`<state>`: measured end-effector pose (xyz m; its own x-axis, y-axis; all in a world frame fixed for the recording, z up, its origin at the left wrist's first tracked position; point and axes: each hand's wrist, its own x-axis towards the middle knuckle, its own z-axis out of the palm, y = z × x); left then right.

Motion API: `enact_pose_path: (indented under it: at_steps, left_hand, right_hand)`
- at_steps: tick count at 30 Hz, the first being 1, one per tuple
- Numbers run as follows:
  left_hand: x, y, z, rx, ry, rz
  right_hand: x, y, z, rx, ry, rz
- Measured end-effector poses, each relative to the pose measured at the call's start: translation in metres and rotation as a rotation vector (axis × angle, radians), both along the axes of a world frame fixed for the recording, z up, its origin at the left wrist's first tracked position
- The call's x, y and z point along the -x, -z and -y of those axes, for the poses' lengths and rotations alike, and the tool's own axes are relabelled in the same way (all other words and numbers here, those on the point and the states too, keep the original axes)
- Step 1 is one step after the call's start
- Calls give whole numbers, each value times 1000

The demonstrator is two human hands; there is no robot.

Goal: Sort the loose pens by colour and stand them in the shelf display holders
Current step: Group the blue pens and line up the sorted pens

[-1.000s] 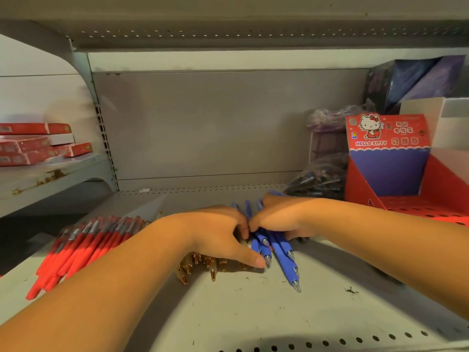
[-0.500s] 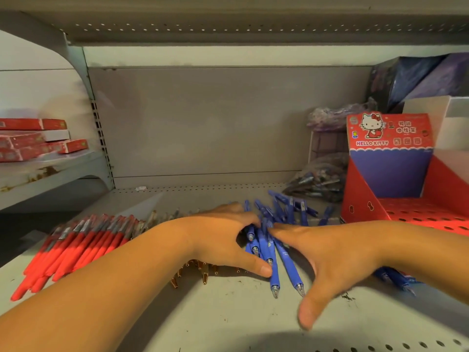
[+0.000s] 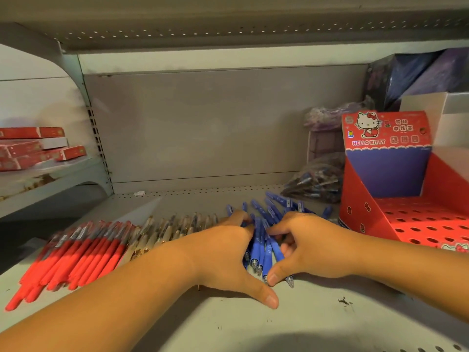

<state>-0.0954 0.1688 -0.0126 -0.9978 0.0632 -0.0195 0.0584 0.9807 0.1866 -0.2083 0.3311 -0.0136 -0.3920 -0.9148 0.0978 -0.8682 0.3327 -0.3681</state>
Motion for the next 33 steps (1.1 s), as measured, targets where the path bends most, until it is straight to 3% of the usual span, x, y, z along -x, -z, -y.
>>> enact_pose_path:
  at_steps: [3, 7, 13, 16, 21, 33]
  left_hand:
    - [3, 2, -3, -17, -32, -21]
    - [6, 7, -7, -17, -60, -39]
    - [9, 9, -7, 133, -44, -78]
    - [9, 8, -9, 150, -45, -51]
    - [10, 3, -6, 71, -103, 20]
    - [11, 4, -11, 54, -47, 7]
  right_hand:
    - [2, -7, 2, -27, -42, 145]
    - [9, -24, 12, -106, 35, 137]
    - [57, -27, 49, -33, 403, 36]
    - [71, -12, 60, -159, 507, 73]
    - [79, -7, 72, -315, 533, 130]
    - [71, -19, 95, -388, 564, 47]
